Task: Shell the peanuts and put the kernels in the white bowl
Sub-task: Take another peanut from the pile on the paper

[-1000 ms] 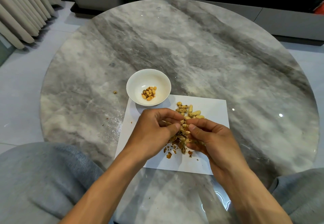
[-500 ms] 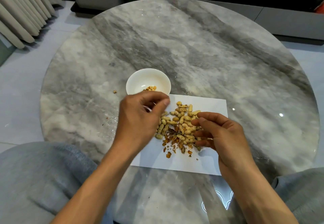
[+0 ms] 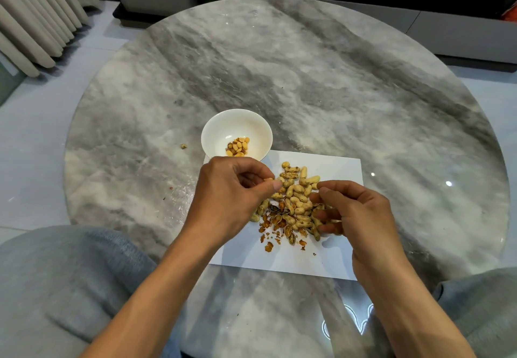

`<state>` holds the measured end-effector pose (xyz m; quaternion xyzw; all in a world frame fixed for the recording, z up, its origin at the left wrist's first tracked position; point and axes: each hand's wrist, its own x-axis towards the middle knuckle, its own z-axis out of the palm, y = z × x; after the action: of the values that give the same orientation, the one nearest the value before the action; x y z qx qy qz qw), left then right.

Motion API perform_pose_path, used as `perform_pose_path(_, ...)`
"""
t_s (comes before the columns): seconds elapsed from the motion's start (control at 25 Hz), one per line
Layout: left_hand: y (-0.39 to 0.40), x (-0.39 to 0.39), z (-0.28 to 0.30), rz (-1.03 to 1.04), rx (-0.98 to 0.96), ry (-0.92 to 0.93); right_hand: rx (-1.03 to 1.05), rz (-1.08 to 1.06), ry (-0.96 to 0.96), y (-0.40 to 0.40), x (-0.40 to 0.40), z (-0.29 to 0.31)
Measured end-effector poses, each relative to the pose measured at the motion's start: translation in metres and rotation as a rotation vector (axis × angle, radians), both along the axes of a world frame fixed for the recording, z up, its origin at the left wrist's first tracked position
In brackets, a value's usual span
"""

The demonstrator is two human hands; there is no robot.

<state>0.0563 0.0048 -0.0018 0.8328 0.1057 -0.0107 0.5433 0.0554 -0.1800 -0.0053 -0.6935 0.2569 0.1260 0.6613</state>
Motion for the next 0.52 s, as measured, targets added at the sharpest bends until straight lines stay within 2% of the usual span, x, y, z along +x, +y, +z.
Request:
perform_pose_path(0.12, -0.007, -0.003, -0.002, -0.027, 0.066, 0.011, -0.018, -0.003, -0.004, 0.001, 0.001, -0.002)
perform_pose_path(0.32, 0.006, 0.008, 0.005, 0.244, -0.122, -0.049, -0.063, 0.038, -0.064, 0.002, 0.0, -0.007)
perform_pose_path(0.48, 0.007, 0.005, 0.004, 0.187, 0.021, -0.048, -0.658, 0.368, -0.288, 0.007, -0.002, -0.026)
perform_pose_path(0.52, 0.005, 0.003, 0.004, 0.146, 0.08, -0.024, -0.75, 0.452, -0.309, 0.01, -0.003, -0.03)
